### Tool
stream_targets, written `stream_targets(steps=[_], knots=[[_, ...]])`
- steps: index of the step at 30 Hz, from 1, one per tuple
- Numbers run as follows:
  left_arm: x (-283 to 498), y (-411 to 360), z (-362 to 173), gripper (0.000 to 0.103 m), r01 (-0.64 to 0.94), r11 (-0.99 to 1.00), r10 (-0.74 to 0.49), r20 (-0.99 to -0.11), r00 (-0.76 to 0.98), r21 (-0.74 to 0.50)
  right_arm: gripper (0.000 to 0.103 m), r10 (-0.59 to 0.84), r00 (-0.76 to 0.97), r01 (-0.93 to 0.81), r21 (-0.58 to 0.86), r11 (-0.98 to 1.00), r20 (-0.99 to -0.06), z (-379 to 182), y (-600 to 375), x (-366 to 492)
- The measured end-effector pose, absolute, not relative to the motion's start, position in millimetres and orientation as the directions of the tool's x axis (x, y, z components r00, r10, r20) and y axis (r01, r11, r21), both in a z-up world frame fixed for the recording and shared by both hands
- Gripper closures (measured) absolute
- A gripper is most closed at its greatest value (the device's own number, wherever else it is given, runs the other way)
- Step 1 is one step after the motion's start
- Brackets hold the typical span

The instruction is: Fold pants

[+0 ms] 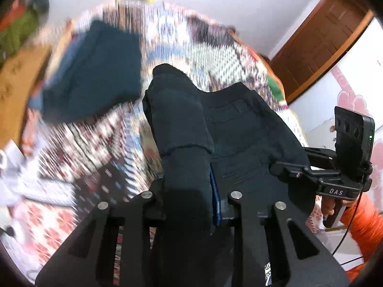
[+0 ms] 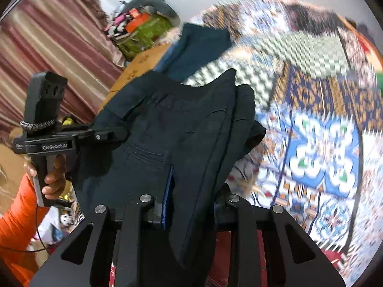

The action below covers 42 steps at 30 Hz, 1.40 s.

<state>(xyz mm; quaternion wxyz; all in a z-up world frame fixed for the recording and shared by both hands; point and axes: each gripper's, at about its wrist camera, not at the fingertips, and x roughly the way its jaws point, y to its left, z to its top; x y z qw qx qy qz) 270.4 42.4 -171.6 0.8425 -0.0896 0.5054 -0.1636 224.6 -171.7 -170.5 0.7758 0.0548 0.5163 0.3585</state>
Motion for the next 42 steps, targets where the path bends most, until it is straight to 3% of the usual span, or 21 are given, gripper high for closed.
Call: stream_targets(steps=[9, 18, 27, 34, 37, 38, 42], knots=[[288, 86, -79, 0.077, 0.167, 0.964, -0.263, -0.674, 0.690, -0.205, 0.081, 0.673, 0.357, -0.592, 0.400, 0.699, -0.648, -97, -132, 257], [342, 131, -63, 0.077, 0.115, 0.981, -0.189, -0.609, 0.770, -0.159, 0.081, 0.674, 0.439, -0.623, 0.338, 0.705, -0.594, -69, -78, 306], [413, 169, -123, 0.077, 0.078, 0.993, -0.119, -0.630, 0.768, -0.091, 0.081, 0.642, 0.444, -0.579, 0.347, 0.738, -0.625, -117, -35, 370], [475, 189, -222, 0.077, 0.000, 1.000, -0.016, -0.731, 0.683, -0.022, 0.081, 0.569, 0.409, -0.538, 0.316, 0.782, -0.713, -194, 1, 419], [504, 194, -284, 0.075, -0.022, 1.000, 0.023, -0.833, 0.553, 0.013, 0.080, 0.497, 0.366, -0.523, 0.268, 0.809, -0.787, -231, 13, 436], [506, 194, -296, 0.068, -0.036, 0.999, 0.051, -0.844, 0.533, 0.037, 0.080, 0.471, 0.342, -0.521, 0.253, 0.815, -0.813, -240, 18, 439], [496, 194, -296, 0.067, -0.044, 0.998, 0.053, -0.817, 0.574, 0.034, 0.070, 0.446, 0.306, -0.501, 0.256, 0.827, -0.841, -253, 12, 442]])
